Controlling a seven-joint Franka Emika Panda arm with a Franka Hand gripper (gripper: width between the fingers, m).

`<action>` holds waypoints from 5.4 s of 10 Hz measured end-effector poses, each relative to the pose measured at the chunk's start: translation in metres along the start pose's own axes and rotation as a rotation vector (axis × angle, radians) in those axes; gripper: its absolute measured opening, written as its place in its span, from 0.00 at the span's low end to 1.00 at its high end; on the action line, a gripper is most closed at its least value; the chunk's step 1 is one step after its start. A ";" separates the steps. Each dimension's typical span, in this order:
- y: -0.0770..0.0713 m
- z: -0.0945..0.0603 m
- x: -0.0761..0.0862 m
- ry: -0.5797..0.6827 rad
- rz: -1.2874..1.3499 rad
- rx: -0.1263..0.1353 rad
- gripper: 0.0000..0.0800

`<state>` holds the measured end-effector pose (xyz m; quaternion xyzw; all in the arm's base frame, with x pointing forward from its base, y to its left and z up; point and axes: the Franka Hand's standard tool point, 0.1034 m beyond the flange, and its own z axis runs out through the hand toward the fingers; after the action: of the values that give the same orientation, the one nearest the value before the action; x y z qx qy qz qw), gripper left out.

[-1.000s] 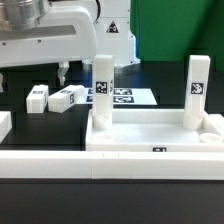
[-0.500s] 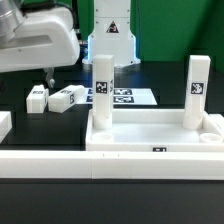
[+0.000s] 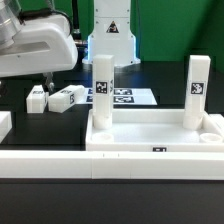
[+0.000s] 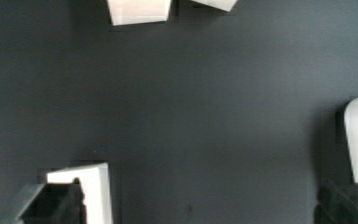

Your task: Assemble desk

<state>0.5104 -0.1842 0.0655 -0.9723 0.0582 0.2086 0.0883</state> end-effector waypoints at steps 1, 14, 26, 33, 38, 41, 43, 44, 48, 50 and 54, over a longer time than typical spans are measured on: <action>0.000 0.002 -0.003 -0.010 0.029 0.012 0.81; -0.008 0.053 -0.042 -0.529 0.169 0.144 0.81; -0.018 0.059 -0.037 -0.515 0.205 0.111 0.81; -0.022 0.075 -0.044 -0.508 0.207 0.103 0.81; -0.019 0.078 -0.046 -0.509 0.211 0.104 0.81; -0.017 0.092 -0.058 -0.529 0.232 0.111 0.81; -0.016 0.094 -0.061 -0.536 0.235 0.113 0.81; -0.016 0.094 -0.061 -0.537 0.235 0.113 0.81; -0.017 0.102 -0.070 -0.561 0.265 0.114 0.81; -0.018 0.104 -0.072 -0.569 0.269 0.116 0.81; -0.018 0.104 -0.072 -0.568 0.268 0.115 0.46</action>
Offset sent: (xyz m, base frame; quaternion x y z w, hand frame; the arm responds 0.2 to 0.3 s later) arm -0.0400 0.0196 -0.0119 0.0700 -0.0878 0.0645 0.9916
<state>0.4066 -0.1409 0.0048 -0.8522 0.1705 0.4781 0.1274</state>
